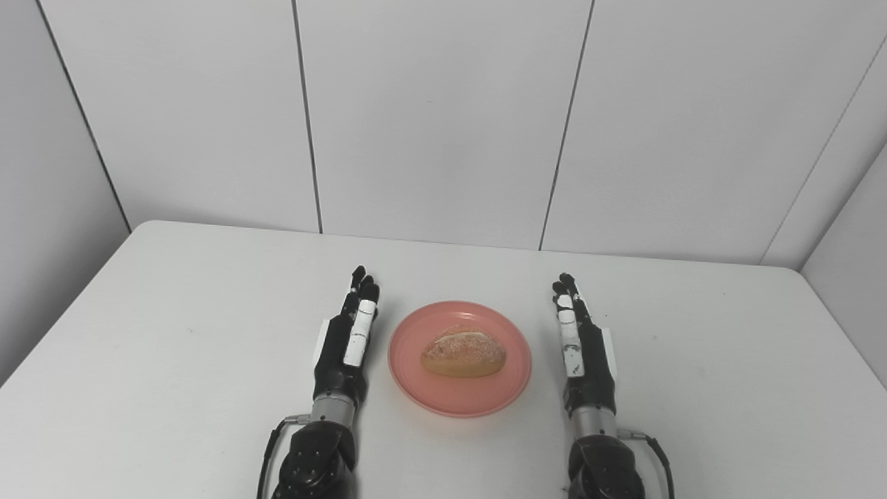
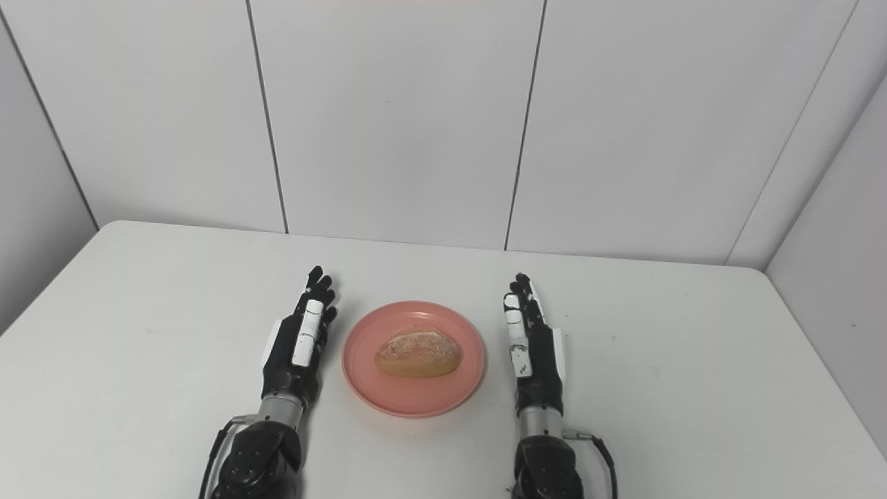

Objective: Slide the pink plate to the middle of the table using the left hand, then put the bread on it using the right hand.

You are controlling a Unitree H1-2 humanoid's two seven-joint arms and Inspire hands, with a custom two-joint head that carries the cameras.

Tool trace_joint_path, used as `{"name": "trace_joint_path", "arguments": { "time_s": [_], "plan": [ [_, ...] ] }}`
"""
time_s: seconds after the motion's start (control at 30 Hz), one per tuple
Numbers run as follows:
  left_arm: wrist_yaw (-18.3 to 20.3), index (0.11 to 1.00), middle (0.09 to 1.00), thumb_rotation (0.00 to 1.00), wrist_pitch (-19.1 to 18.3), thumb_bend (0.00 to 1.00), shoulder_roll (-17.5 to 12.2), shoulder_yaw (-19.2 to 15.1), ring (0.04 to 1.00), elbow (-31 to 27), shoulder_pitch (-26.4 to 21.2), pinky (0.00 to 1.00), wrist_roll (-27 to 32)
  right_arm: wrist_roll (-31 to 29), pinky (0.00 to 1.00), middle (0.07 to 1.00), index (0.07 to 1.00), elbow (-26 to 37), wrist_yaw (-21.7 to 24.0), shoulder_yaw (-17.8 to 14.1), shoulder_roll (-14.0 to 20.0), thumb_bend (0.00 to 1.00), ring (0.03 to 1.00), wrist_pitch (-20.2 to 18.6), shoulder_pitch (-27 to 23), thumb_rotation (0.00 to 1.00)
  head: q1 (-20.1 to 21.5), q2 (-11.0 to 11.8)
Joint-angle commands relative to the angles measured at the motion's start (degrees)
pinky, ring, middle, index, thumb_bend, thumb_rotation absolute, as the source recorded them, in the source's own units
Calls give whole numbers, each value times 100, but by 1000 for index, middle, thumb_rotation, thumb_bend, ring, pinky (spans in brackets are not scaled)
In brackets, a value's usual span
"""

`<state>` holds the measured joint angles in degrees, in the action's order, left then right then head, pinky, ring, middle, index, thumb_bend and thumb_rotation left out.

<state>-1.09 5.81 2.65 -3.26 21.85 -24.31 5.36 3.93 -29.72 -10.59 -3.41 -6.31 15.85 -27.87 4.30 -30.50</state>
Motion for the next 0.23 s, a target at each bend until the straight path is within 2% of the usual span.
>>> {"name": "trace_joint_path", "arguments": {
  "time_s": [0.0,0.2],
  "plan": [
    [52,1000,1000,865,-153,807,-42,66,1000,-150,1,1000,-62,-28,1000,983,991,-244,-30,14,-7,874,998,346,164,1000,29,-18],
    [-6,1000,1000,848,-220,781,-55,105,1000,-239,19,1000,-110,66,1000,1000,1000,-420,-112,98,1,889,1000,389,174,1000,58,-1]
  ]
}}
